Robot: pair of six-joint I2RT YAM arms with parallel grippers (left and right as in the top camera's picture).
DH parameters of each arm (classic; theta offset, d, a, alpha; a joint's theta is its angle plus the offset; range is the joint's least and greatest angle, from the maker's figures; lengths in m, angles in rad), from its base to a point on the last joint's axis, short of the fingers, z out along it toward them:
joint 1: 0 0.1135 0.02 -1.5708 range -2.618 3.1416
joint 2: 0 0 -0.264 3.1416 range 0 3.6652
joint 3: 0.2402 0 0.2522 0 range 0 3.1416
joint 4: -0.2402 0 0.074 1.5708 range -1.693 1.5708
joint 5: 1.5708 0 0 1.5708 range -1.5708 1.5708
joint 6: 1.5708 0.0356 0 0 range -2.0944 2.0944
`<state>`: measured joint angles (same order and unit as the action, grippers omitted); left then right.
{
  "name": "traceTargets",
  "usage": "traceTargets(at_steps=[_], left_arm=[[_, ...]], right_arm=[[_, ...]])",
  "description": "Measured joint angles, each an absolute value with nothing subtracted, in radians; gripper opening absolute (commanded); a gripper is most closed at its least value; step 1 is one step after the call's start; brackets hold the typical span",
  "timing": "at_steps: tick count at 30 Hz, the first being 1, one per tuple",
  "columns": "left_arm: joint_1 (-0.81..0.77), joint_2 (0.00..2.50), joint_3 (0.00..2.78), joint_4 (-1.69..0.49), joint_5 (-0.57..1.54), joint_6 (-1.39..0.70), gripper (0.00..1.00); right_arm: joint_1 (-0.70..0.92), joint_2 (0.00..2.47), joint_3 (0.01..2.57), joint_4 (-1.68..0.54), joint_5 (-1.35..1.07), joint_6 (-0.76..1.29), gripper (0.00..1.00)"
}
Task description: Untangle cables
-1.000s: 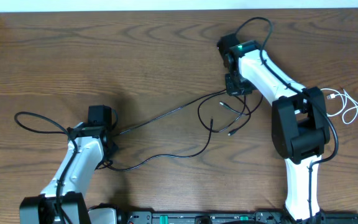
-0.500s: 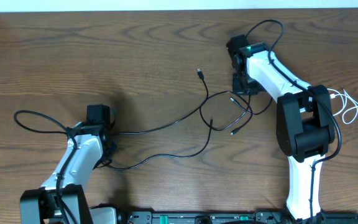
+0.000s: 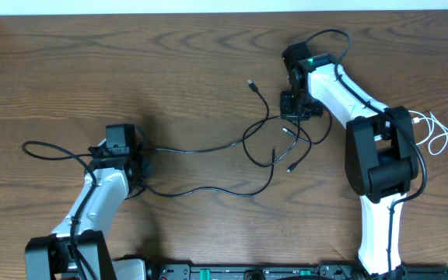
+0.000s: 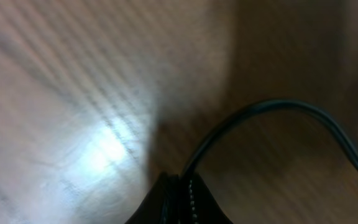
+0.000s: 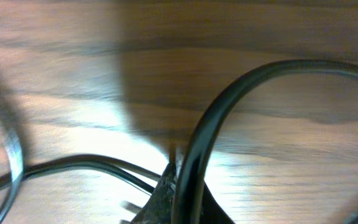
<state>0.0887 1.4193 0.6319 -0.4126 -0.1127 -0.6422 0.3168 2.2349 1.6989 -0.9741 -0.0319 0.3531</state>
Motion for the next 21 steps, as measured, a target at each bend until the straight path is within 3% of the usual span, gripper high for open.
traceTargets(at_steps=[14,17,18,21], left_arm=[[0.327,1.419,0.632,-0.438,-0.051,-0.631,0.08],[0.373,1.419,0.632,-0.451,-0.046,-0.631,0.09],[0.38,1.419,0.632,-0.455,-0.044,-0.631,0.13],[0.39,1.419,0.632,-0.457,-0.038,-0.632,0.31]], right_arm=[[0.363,2.235,1.699,-0.949,-0.187,0.254,0.04],[0.363,2.235,1.699,-0.947,-0.189,0.25,0.13],[0.364,2.235,1.699,-0.946,-0.189,0.248,0.18],[0.366,2.235,1.699,-0.943,-0.19,0.245,0.51]])
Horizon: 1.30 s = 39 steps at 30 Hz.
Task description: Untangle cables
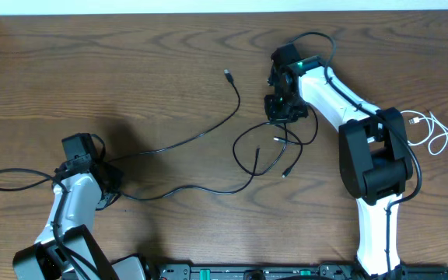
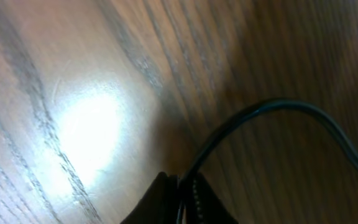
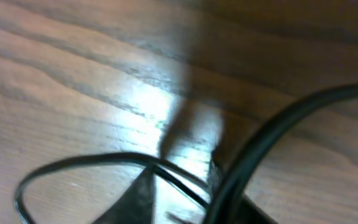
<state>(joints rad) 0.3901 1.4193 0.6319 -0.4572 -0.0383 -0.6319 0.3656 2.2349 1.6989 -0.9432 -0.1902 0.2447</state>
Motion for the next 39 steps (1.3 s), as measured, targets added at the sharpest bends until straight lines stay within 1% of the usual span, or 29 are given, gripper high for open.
traceTargets(at_steps=[1,2,3,4,6,9,10,18,20,21,25,28,29,30,31,33,34,35,37,38,39], left_arm=[[0.39,1.419,0.632,-0.457,-0.035,-0.634,0.38],[0.39,1.419,0.632,-0.458,-0.031,-0.628,0.44],[0.39,1.419,0.632,-0.459,-0.031,-0.632,0.5],[0.39,1.419,0.632,-0.46,-0.03,-0.633,0.58],[0.391,1.419,0.632,-0.463,-0.023,-0.627,0.71],[0.391,1.419,0.632,-0.459,0.008,-0.608,0.77],[0.391,1.419,0.632,-0.46,0.025,-0.593,0.81],[0.391,1.386,0.638,-0.488,0.073,-0.552,0.82],[0.391,1.348,0.64,-0.49,0.094,-0.548,0.79],[0.391,1.327,0.64,-0.49,0.109,-0.543,0.77],[0.391,1.256,0.645,-0.477,0.236,-0.489,0.76],[0.391,1.234,0.651,-0.479,0.358,-0.45,0.77],[0.391,1.231,0.652,-0.488,0.397,-0.442,0.77],[0.391,1.231,0.653,-0.501,0.427,-0.436,0.77],[0.391,1.231,0.653,-0.523,0.455,-0.429,0.77],[0.391,1.231,0.653,-0.567,0.496,-0.419,0.79],[0.391,1.231,0.653,-0.578,0.503,-0.418,0.89],[0.391,1.231,0.653,-0.592,0.513,-0.416,0.98],[0.391,1.231,0.653,-0.607,0.531,-0.416,0.98],[0.391,1.231,0.653,-0.607,0.538,-0.411,0.98],[0.391,1.231,0.653,-0.607,0.542,-0.409,0.98]], right_arm=[[0.368,2.235,1.699,-0.942,-0.192,0.244,0.61],[0.371,2.235,1.699,-0.942,-0.192,0.244,0.68],[0.374,2.235,1.699,-0.941,-0.195,0.242,0.81],[0.378,2.234,1.699,-0.939,-0.196,0.24,0.92],[0.389,2.23,1.701,-0.934,-0.202,0.243,0.99],[0.407,2.228,1.701,-0.926,-0.194,0.241,0.99],[0.411,2.228,1.701,-0.926,-0.19,0.241,0.99],[0.441,2.228,1.701,-0.922,-0.18,0.241,0.99],[0.448,2.228,1.701,-0.921,-0.179,0.241,0.99],[0.451,2.228,1.701,-0.921,-0.18,0.241,0.99],[0.453,2.228,1.701,-0.92,-0.182,0.241,0.99],[0.456,2.228,1.701,-0.921,-0.18,0.241,0.91],[0.457,2.228,1.701,-0.92,-0.18,0.241,0.87],[0.459,2.228,1.701,-0.919,-0.181,0.241,0.81],[0.461,2.228,1.7,-0.919,-0.183,0.239,0.72],[0.465,2.228,1.7,-0.92,-0.187,0.236,0.6],[0.466,2.228,1.7,-0.92,-0.188,0.239,0.55],[0.466,2.228,1.699,-0.92,-0.189,0.239,0.47],[0.466,2.228,1.699,-0.921,-0.192,0.241,0.37],[0.466,2.228,1.699,-0.923,-0.192,0.239,0.35],[0.466,2.228,1.699,-0.924,-0.192,0.241,0.37]])
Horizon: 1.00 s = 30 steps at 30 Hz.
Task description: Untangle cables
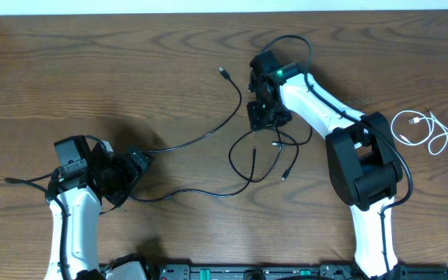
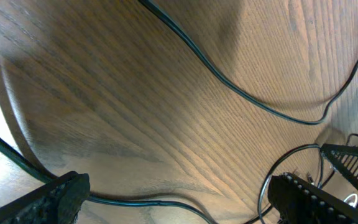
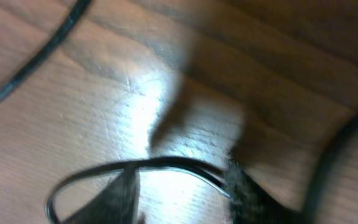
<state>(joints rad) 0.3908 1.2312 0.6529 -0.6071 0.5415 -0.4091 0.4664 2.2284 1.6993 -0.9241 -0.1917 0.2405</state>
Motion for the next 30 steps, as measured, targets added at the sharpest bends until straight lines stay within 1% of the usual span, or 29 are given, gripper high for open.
traceTargets(at_steps=[1,2,4,11,14,20,21,24,25,27,28,30], left_arm=[[0.391,1.231,0.653,-0.608,0.545,-0.41,0.98],[0.391,1.231,0.653,-0.608,0.547,-0.41,0.98],[0.391,1.231,0.653,-0.609,0.549,-0.41,0.98],[0.391,1.231,0.653,-0.609,0.552,-0.41,0.98],[0.391,1.231,0.653,-0.609,0.552,-0.41,0.98],[0.391,1.231,0.653,-0.609,0.552,-0.41,0.98],[0.391,1.231,0.653,-0.609,0.552,-0.41,0.98],[0.391,1.231,0.653,-0.609,0.552,-0.41,0.98],[0.391,1.231,0.653,-0.609,0.552,-0.41,0.98],[0.391,1.231,0.653,-0.609,0.552,-0.41,0.98],[0.391,1.231,0.653,-0.609,0.552,-0.41,0.98],[0.391,1.231,0.653,-0.609,0.552,-0.41,0.98]], right_arm=[[0.466,2.228,1.699,-0.926,-0.192,0.237,0.43],[0.466,2.228,1.699,-0.926,-0.192,0.237,0.52],[0.466,2.228,1.699,-0.929,-0.194,0.233,0.58],[0.466,2.226,1.701,-1.013,-0.194,0.216,0.6],[0.466,2.209,1.701,-1.041,-0.183,0.215,0.59],[0.466,2.134,1.702,-1.077,-0.11,0.208,0.45],[0.466,2.121,1.702,-1.081,-0.094,0.207,0.41],[0.466,2.102,1.706,-1.084,-0.07,0.207,0.25],[0.466,2.099,1.708,-1.085,-0.057,0.204,0.12],[0.466,2.099,1.708,-1.087,-0.035,0.204,0.03],[0.466,2.099,1.708,-1.092,-0.017,0.211,0.01],[0.466,2.099,1.708,-1.1,0.02,0.223,0.03]])
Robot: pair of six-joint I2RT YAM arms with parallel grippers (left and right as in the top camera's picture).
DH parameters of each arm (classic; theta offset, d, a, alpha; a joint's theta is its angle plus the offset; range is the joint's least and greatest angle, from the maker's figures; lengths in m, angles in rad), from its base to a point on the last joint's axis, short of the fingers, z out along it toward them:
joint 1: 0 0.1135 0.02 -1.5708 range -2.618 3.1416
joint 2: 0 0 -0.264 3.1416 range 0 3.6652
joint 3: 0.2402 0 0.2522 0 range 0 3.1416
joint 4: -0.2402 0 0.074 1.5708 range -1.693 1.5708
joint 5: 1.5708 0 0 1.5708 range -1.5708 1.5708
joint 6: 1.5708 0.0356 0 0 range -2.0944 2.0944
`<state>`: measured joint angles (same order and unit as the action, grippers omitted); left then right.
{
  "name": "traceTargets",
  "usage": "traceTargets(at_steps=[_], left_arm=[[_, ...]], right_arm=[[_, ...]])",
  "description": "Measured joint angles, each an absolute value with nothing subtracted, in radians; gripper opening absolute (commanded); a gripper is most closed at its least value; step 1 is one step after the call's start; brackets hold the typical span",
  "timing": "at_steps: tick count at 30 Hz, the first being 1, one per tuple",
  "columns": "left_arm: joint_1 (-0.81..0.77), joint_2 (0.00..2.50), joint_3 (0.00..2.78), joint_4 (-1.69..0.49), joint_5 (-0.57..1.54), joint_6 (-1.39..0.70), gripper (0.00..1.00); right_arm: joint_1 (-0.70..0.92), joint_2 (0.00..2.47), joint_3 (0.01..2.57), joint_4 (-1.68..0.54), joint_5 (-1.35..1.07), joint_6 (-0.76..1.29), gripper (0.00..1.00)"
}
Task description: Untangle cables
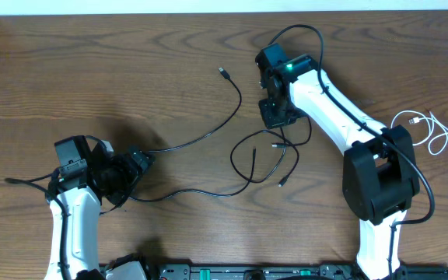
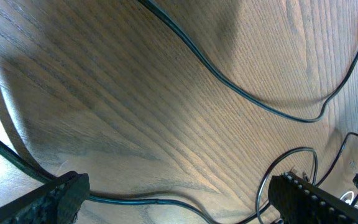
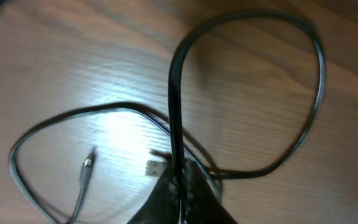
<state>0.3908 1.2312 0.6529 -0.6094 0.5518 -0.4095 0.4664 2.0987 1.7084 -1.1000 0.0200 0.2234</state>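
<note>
Thin black cables lie on the wooden table. One runs from a plug (image 1: 222,71) down to the left (image 1: 185,142). Another (image 1: 201,192) leads into a knot of loops (image 1: 259,155) in the middle. My right gripper (image 1: 274,115) stands over the knot's top, shut on a black cable (image 3: 174,93) that rises in a loop ahead of it (image 3: 180,183). My left gripper (image 1: 134,171) sits at the lower left, open (image 2: 179,199); a cable (image 2: 135,201) lies on the wood between its fingers (image 2: 61,196), untouched.
A coiled white cable (image 1: 425,128) lies at the right edge, beside the right arm. Two loose plugs (image 3: 87,165) rest on the wood under the right gripper. The table's far edge (image 1: 208,11) meets a white wall.
The right gripper has shifted slightly right; its fingers looked apart then and are now shut on the black cable. The knot's loops moved a little right. The left arm has not moved.
First both grippers were shut on cables, the left near mid-left, the right by the knot. Then the left was further left with its cable stretched out. Later the left stood open, its cable on the table, and the right had moved left. Now the right grips again.
</note>
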Motion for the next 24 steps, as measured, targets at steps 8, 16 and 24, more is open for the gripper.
traceTargets(at_steps=[8,16,24], left_arm=[[0.391,1.231,0.653,-0.609,0.552,-0.41,0.98],[0.391,1.231,0.653,-0.609,0.552,-0.41,0.98],[0.391,1.231,0.653,-0.61,0.552,-0.41,0.98]], right_arm=[[0.466,2.099,1.707,-1.138,0.099,0.279,0.55],[0.466,2.099,1.642,-1.156,0.113,0.288,0.91],[0.466,2.099,1.542,-1.101,0.112,0.266,0.67]])
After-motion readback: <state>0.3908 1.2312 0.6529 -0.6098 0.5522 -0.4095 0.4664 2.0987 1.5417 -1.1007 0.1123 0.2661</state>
